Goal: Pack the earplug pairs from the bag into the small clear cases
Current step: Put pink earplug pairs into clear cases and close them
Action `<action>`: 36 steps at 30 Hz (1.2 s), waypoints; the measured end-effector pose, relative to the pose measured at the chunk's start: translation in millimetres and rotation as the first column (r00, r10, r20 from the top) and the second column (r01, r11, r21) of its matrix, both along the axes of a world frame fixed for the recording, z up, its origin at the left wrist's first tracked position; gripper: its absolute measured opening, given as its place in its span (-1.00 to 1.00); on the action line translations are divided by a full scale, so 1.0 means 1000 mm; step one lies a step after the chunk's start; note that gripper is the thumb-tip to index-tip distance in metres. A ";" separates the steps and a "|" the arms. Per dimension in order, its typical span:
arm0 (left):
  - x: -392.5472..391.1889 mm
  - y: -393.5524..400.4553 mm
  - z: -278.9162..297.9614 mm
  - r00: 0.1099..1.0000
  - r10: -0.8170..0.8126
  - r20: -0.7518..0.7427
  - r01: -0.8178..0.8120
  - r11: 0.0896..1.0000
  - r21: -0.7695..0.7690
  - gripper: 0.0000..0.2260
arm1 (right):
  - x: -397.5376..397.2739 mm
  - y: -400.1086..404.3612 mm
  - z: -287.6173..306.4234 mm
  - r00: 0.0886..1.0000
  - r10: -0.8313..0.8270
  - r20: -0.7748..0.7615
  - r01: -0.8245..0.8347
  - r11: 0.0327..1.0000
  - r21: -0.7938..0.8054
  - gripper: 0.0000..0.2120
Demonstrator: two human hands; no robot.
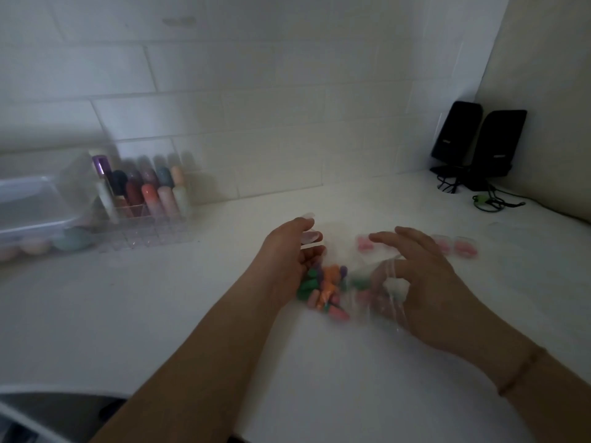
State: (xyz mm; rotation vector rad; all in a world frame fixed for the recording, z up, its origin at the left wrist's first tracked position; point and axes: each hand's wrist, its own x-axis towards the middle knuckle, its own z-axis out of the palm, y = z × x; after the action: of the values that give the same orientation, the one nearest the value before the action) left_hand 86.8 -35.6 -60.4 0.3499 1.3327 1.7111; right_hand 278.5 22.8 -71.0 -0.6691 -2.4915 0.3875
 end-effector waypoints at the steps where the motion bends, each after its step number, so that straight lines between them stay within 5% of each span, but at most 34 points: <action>1: 0.000 0.000 0.001 1.000 0.004 -0.003 -0.004 1.000 0.003 -0.82 | 0.004 0.001 0.006 1.000 0.018 -0.008 -0.019 0.999 -0.032 -0.75; 7: -0.004 -0.004 0.004 0.998 -0.003 -0.058 0.008 0.996 0.084 -0.78 | 0.042 0.016 0.045 1.000 0.020 -0.019 -0.021 0.998 -0.064 -0.90; 10: -0.002 -0.003 0.006 0.995 -0.016 -0.103 0.031 0.989 0.147 -0.76 | 0.064 0.025 0.057 0.995 -0.017 -0.095 0.008 0.996 -0.092 -0.82; 16: 0.014 -0.009 0.012 0.926 -0.357 -0.121 0.377 0.886 0.272 -0.65 | 0.046 0.007 0.053 0.887 0.087 -0.454 -0.161 0.979 -0.127 -0.79; 24: 0.027 -0.020 0.013 0.751 -0.644 -0.144 0.659 0.719 0.222 -0.48 | 0.003 -0.019 0.030 0.867 0.134 -0.480 -0.076 0.987 0.140 -0.88; 30: 0.031 -0.022 0.016 0.730 -0.671 -0.131 0.681 0.699 0.216 -0.51 | 0.000 -0.015 0.024 0.918 0.049 -0.393 -0.010 0.995 0.100 -0.87; 36: 0.028 -0.021 0.015 0.727 -0.681 -0.093 0.684 0.704 0.192 -0.61 | 0.002 -0.016 0.027 0.944 0.130 -0.302 -0.086 0.984 0.154 -0.83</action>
State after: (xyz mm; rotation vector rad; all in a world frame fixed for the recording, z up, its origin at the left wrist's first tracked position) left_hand 114.6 -57.0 -45.7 0.8707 0.8504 1.1977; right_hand 280.2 7.1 -43.8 -0.3819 -2.2336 0.3277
